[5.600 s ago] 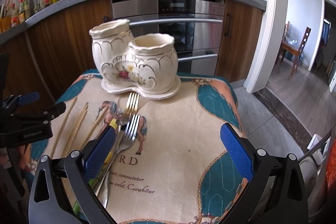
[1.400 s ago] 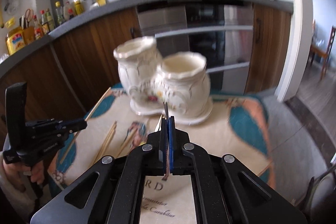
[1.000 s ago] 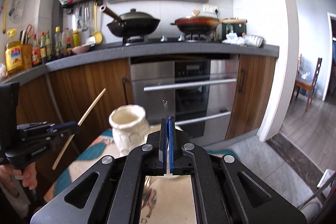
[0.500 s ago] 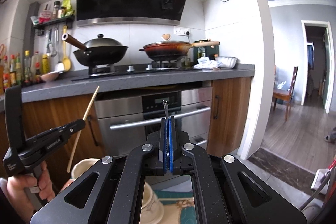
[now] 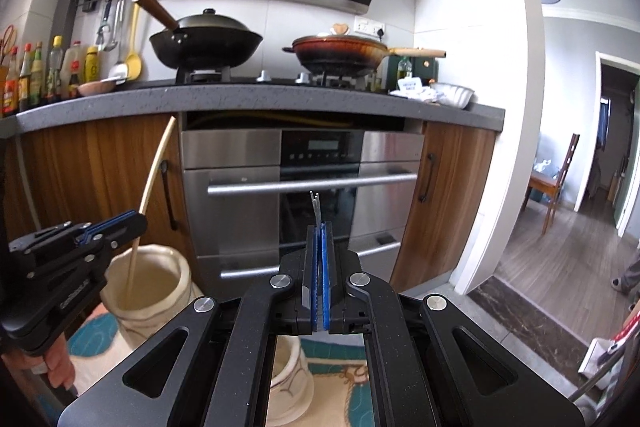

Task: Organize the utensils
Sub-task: 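Drop the chopstick into the tall pot while the right drops the fork in, then move both open grippers back down to the utensils on the cloth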

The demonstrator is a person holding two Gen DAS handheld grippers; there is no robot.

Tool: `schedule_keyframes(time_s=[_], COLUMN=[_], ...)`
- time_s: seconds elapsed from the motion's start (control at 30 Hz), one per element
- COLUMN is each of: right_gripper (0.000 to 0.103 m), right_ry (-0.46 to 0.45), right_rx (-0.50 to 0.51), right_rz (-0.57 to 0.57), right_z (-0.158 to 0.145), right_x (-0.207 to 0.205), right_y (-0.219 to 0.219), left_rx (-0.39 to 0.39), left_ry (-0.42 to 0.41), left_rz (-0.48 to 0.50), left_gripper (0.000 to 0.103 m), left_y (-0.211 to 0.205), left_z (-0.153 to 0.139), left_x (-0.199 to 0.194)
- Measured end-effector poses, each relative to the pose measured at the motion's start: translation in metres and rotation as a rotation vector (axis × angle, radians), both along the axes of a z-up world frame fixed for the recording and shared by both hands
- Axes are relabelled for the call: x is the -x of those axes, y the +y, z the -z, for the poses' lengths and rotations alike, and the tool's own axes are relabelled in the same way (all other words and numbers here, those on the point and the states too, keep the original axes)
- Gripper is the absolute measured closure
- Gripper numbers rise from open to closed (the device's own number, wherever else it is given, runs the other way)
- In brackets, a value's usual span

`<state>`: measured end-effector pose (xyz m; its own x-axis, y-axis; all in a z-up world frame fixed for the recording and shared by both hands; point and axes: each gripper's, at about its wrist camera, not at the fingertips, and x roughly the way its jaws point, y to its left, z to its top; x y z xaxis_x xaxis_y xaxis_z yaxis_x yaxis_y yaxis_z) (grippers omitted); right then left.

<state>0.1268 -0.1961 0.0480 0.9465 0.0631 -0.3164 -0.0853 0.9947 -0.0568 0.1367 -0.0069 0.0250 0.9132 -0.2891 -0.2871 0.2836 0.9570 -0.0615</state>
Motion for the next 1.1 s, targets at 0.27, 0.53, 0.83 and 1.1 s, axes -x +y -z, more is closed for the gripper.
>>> schedule_keyframes(time_s=[0.27,0.53,0.83,1.1], right_gripper=[0.099,0.099,0.062,0.020], right_ry=[0.089,0.134,0.148,0.106], right_rx=[-0.050,-0.092,-0.107,-0.078], right_rz=[-0.030,-0.019,-0.013,-0.015], right_z=[0.019,0.021,0.009,0.001], right_x=[-0.009,-0.016,-0.007,0.044], right_y=[0.000,-0.006,-0.011,-0.015], left_rx=[-0.024,-0.032,-0.068,-0.126], left_ry=[0.045,0.077,0.141,0.243], left_rz=[-0.021,-0.064,-0.131,-0.213], left_gripper=[0.096,0.073,0.041,0.016], left_y=[0.012,0.026,0.046,0.068], left_z=[0.006,0.001,-0.007,0.003], left_x=[0.013,0.023,0.043,0.071])
